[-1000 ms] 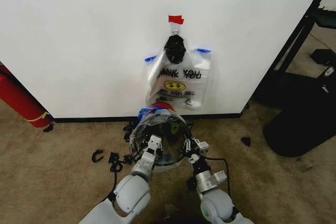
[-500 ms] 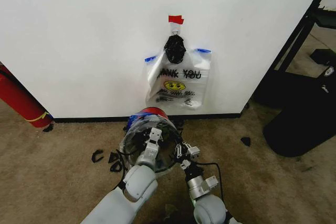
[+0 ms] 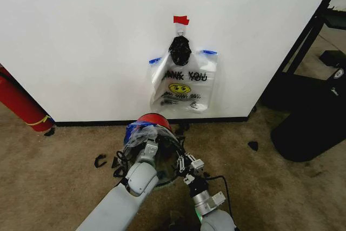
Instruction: Pick up the garbage bag from the wall and place it over the trash bin.
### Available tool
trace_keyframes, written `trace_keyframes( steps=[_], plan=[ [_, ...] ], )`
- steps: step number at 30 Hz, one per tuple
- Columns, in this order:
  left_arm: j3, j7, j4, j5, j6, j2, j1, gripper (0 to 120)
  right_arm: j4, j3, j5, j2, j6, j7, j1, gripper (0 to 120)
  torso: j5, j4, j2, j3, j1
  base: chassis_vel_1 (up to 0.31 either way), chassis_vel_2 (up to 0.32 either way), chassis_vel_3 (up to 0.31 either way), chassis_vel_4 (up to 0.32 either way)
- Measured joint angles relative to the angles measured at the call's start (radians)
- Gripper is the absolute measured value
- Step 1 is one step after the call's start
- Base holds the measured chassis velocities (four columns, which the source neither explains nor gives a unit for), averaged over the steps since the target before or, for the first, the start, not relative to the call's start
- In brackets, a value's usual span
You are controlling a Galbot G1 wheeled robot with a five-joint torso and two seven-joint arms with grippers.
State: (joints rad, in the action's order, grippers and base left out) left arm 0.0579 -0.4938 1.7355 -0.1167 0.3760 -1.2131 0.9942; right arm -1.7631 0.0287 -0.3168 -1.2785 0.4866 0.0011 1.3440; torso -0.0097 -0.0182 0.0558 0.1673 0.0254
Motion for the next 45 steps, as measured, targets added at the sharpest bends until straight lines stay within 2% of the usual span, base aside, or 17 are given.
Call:
trace_keyframes(
  steps=[3, 9, 13, 16, 32, 38, 45],
  plan=[
    [0.000, 0.020, 0.016, 0.000, -0.007, 0.010, 0.021, 0, 0.008, 0.000, -0.011, -0.003, 0.008, -0.012, -0.006, 0, -0.0001, 0.0000, 0.000, 0.000, 0.000, 0.000, 0.000, 0.000, 0.000],
    [0.015, 0.078, 0.114, -0.018, -0.010, 0.051, 0.098, 0, 0.046, -0.026, -0.055, -0.017, 0.025, -0.046, -0.035, 0, -0.0001, 0.0000, 0.000, 0.000, 0.000, 0.000, 0.000, 0.000, 0.000],
    [0.020, 0.119, 0.185, -0.019, -0.001, 0.089, 0.143, 0, 0.097, -0.064, -0.090, -0.025, 0.046, -0.120, -0.062, 0, -0.0001, 0.0001, 0.000, 0.000, 0.000, 0.000, 0.000, 0.000, 0.000],
    [0.020, 0.134, 0.201, -0.018, 0.011, 0.104, 0.152, 0, 0.113, -0.076, -0.095, -0.026, 0.053, -0.151, -0.068, 0, 0.0000, 0.0001, 0.000, 0.000, 0.000, 0.000, 0.000, 0.000, 0.000],
    [0.037, 0.167, 0.134, -0.011, 0.082, 0.075, 0.123, 0, 0.108, -0.087, -0.027, -0.036, 0.100, -0.228, -0.049, 0, 0.0000, 0.0001, 0.000, 0.000, 0.000, 0.000, 0.000, 0.000, 0.000],
    [0.038, 0.151, 0.104, -0.003, 0.064, 0.050, 0.098, 0, 0.089, -0.079, -0.027, -0.035, 0.104, -0.234, -0.035, 0, 0.0000, 0.0001, 0.000, 0.000, 0.000, 0.000, 0.000, 0.000, 0.000],
    [0.017, 0.127, 0.047, 0.061, 0.026, 0.040, 0.067, 0, 0.069, -0.061, -0.048, -0.030, 0.103, -0.234, -0.024, 0, -0.0001, 0.0000, 0.000, 0.000, 0.000, 0.000, 0.000, 0.000, 0.000]
  ],
)
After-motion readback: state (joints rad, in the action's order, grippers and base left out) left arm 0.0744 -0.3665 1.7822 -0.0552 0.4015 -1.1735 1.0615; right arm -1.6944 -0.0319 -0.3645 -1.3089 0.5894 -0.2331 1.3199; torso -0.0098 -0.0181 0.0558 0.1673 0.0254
